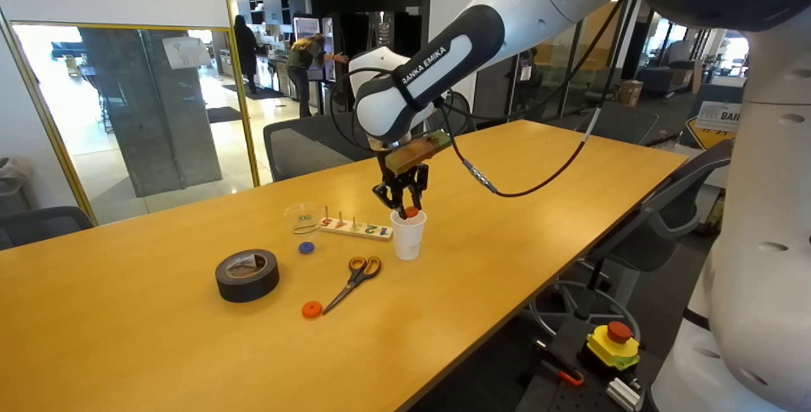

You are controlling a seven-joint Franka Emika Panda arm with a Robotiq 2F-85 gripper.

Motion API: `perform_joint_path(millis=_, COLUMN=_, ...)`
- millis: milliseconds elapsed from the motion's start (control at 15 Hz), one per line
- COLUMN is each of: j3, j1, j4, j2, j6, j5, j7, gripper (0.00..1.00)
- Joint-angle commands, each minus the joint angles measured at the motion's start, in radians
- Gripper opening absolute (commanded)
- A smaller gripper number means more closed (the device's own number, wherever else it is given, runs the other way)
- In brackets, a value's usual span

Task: Put two round orange blocks in the white cup then put the round blue block in the clear cup, then put the remaining round orange blocks in the white cup

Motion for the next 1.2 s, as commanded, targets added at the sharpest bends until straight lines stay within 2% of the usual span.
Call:
perform_joint_path(millis=0, j3=0.001, j1=-0.017, j4=-0.002, j2=0.006, j6=0.017, j5=0.027, j7=-0.005, gripper=0.21)
perform_joint_path(millis=67, j3=0.001, j1=-0.020, j4=0.000, j2=0.010, j6=0.017, j5=0.030, j7=-0.007, gripper=0.21)
perform_joint_path(millis=133, j3=0.001, j1=-0.022, j4=0.002, j2=0.015, j6=0.017, j5=0.034, j7=-0.007, gripper=0.34)
perform_joint_path(millis=200, j3=0.001, j1=-0.023, j4=0.003, j2=0.018, j6=0.016, j5=0.041, j7=-0.007, gripper=0.67)
perform_joint_path(millis=333, j3=0.001, j1=-0.025, j4=0.004, j2=0.023, j6=0.020, j5=0.050, j7=-0.007, gripper=0.73)
perform_joint_path(millis=533, j3=0.001, j1=-0.023, j4=0.004, j2=0.021, j6=0.026, j5=0.052, j7=-0.004, gripper=0.96)
perform_joint_path(millis=667, j3=0.011, j1=-0.019, j4=-0.007, j2=0.002, j6=0.049, j5=0.056, j7=-0.031, gripper=1.00)
perform_joint_path(millis=1133, j3=0.118, j1=0.033, j4=-0.075, j2=-0.012, j6=0.221, j5=0.089, j7=-0.240, gripper=1.00)
